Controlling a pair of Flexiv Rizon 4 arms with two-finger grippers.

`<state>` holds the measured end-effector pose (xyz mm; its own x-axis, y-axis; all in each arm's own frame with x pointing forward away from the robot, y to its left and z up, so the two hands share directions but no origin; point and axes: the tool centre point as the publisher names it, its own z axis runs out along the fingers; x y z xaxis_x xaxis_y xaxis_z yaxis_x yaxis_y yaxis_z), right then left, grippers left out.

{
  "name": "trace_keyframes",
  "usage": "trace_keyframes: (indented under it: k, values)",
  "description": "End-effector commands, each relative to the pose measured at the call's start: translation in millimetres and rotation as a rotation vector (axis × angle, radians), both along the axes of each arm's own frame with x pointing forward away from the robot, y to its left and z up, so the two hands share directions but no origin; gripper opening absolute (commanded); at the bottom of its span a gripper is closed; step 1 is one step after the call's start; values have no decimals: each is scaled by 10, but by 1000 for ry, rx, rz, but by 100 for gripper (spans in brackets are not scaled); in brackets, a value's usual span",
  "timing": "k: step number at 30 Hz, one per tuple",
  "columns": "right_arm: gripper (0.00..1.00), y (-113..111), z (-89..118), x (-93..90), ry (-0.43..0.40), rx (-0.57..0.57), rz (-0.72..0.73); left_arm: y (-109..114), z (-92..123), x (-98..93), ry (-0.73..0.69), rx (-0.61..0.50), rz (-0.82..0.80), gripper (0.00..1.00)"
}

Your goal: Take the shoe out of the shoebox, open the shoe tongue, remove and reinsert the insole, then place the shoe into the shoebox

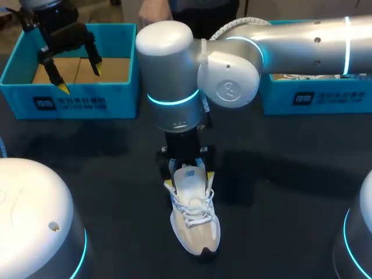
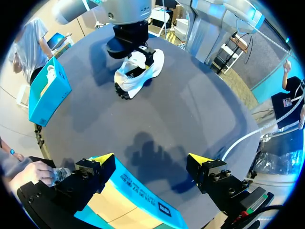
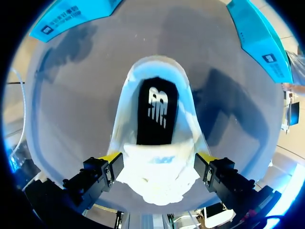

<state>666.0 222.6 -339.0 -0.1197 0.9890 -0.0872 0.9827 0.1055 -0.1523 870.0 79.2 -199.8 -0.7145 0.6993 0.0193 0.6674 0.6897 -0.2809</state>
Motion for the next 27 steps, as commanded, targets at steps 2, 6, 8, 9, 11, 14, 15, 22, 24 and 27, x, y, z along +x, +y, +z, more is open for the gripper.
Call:
trace_keyframes:
  k: [2, 6, 8, 9, 11, 14, 15, 22, 24, 27]
  values:
    - [100, -46, 142, -156, -10, -2, -9, 3, 0, 7, 1, 3, -1, 100]
    - [100, -81, 224, -325, -26, 32, -4, 3, 0, 7, 1, 3, -1, 100]
    - [100, -92, 283, -432, -39, 46, -10, 3, 0, 7, 1, 3, -1, 100]
    - [100, -99, 320, -485, -43, 59, -13, 3, 0, 7, 1, 3, -1, 100]
    - [76, -102, 392, -582, -28, 60, -43, 3, 0, 7, 1, 3, -1, 100]
    - [37, -62, 490, -647, -28, 55, -44, 3, 0, 7, 1, 3, -1, 100]
    - [34, -41, 512, -645, -32, 47, -31, 3, 0, 7, 1, 3, -1, 100]
    - [27, 22, 452, -438, -10, 12, 19, 3, 0, 7, 1, 3, -1, 100]
    - [28, 5, 401, -346, -21, 20, 47, 3, 0, 7, 1, 3, -1, 100]
    - [27, -20, 338, -266, -25, 40, 68, 3, 0, 7, 1, 3, -1, 100]
